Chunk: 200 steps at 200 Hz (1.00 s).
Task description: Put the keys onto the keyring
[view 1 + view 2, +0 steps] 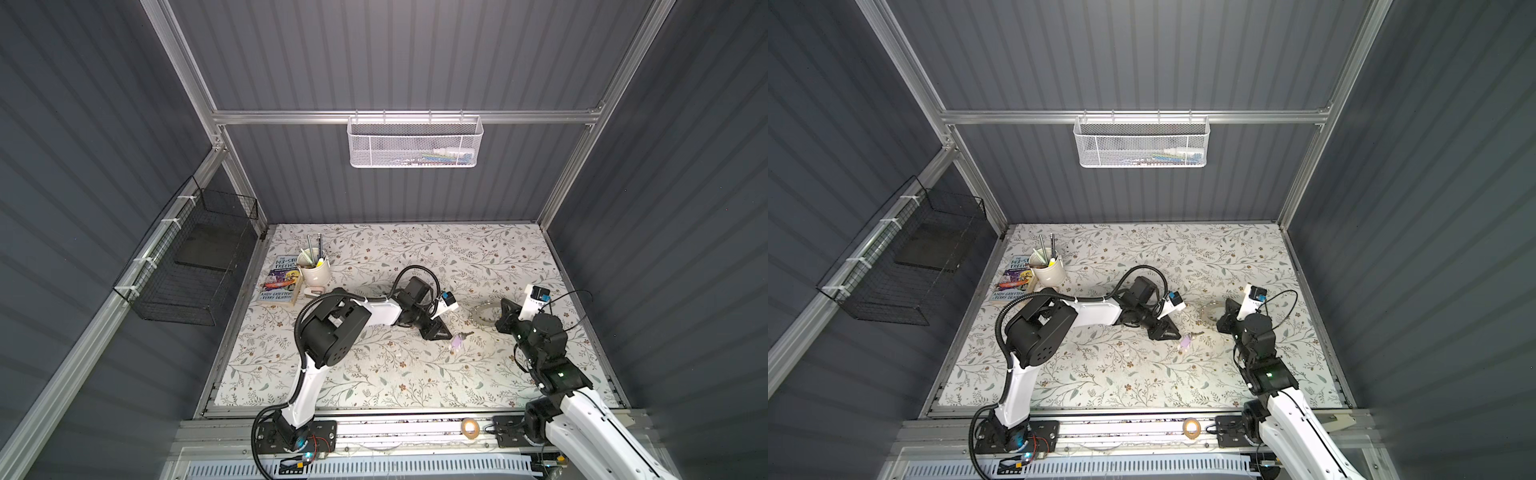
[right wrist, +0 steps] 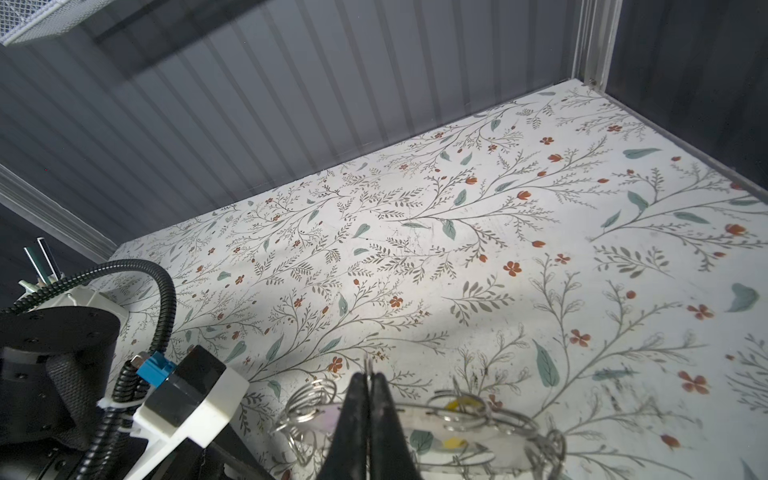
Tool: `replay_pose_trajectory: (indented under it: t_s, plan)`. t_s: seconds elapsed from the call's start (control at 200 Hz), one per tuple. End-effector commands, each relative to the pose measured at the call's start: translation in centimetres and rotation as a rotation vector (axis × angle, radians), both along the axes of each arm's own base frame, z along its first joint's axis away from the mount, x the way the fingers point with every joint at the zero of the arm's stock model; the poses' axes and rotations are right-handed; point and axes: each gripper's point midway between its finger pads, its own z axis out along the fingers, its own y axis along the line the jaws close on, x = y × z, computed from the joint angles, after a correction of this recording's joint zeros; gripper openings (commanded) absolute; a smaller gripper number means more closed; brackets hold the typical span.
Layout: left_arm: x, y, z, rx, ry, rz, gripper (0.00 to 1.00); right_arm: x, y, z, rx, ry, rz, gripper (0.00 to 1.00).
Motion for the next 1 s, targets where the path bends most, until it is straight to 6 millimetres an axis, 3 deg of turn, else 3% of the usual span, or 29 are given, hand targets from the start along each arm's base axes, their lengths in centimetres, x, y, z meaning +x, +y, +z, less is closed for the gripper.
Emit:
replay_pose_trajectory:
  t_s: [0.0, 0.335, 0.82, 0.995]
  plan:
    - [-0.7, -0.3, -0.3, -0.004, 0.027, -0.055, 0.3, 0.2, 0.2, 0.6, 0.02, -0.03, 0.01, 0.0]
    - [-0.4, -1.2, -0.8, -0.028, 0.061, -0.055, 0.21, 0.2, 0.3, 0.6, 0.023, -0.034, 0.019, 0.0]
    - [-0.4, -1.8, -1.6, -0.025, 0.088, -0.05, 0.17, 0.4, 0.6, 0.4, 0.024, -0.027, 0.037, 0.0]
    - [0.1, -2.1, -1.3, -0.051, 0.068, -0.022, 0.33, 0.5, 0.8, 0.3, 0.027, -0.022, 0.045, 0.0]
